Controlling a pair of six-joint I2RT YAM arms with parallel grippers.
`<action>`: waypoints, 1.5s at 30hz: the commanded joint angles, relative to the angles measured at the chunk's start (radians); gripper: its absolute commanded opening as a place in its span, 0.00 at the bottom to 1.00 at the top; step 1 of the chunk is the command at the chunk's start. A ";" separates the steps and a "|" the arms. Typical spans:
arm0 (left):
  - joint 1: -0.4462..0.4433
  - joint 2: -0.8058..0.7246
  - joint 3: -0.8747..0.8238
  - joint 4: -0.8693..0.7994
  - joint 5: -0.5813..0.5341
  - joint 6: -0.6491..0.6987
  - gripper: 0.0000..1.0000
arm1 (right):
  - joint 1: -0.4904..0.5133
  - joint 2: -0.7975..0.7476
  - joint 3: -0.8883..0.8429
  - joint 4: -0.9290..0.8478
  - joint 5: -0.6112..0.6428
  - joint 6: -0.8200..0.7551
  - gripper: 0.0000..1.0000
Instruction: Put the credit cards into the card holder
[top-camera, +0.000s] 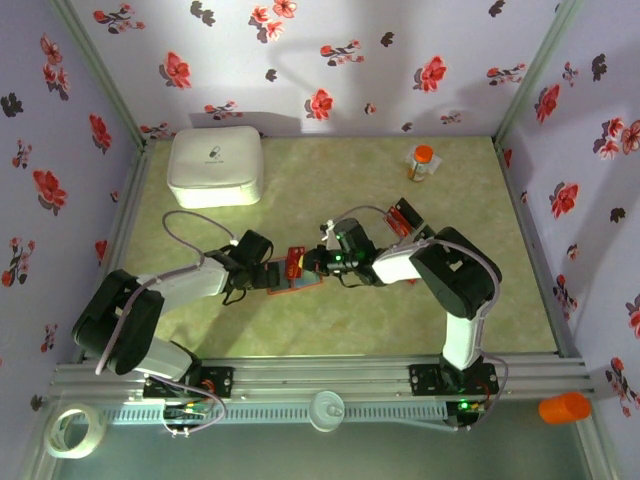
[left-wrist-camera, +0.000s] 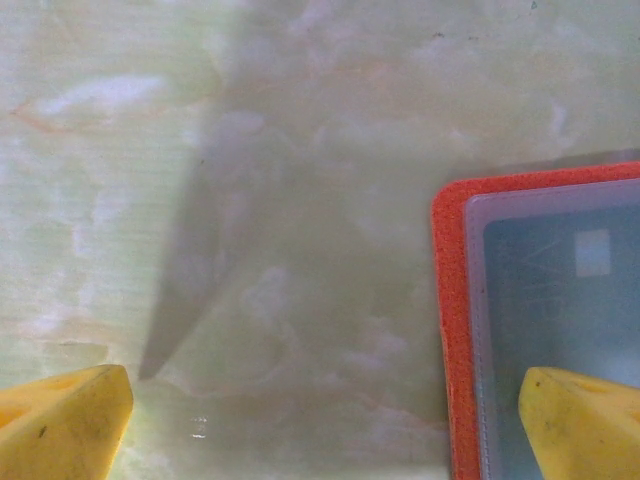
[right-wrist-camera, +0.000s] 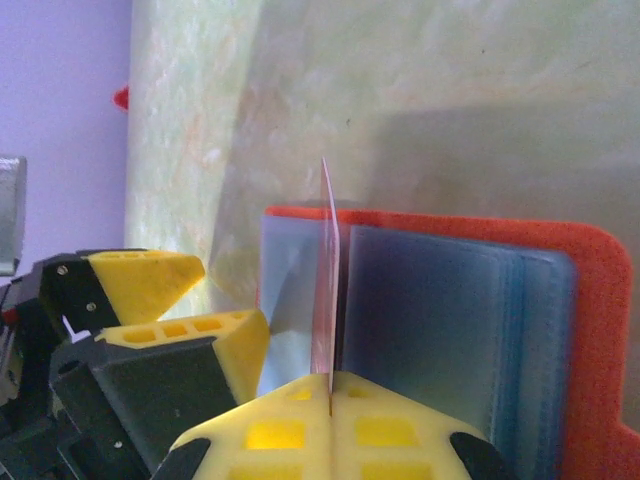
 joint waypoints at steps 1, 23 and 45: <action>-0.007 0.016 -0.011 -0.006 -0.022 -0.018 1.00 | 0.007 0.014 0.034 -0.146 -0.021 -0.082 0.00; -0.007 0.016 -0.018 0.006 -0.021 -0.021 1.00 | -0.009 0.030 0.151 -0.494 -0.027 -0.230 0.00; -0.007 0.016 -0.022 0.017 -0.019 -0.024 1.00 | -0.020 0.107 0.288 -0.705 -0.049 -0.275 0.00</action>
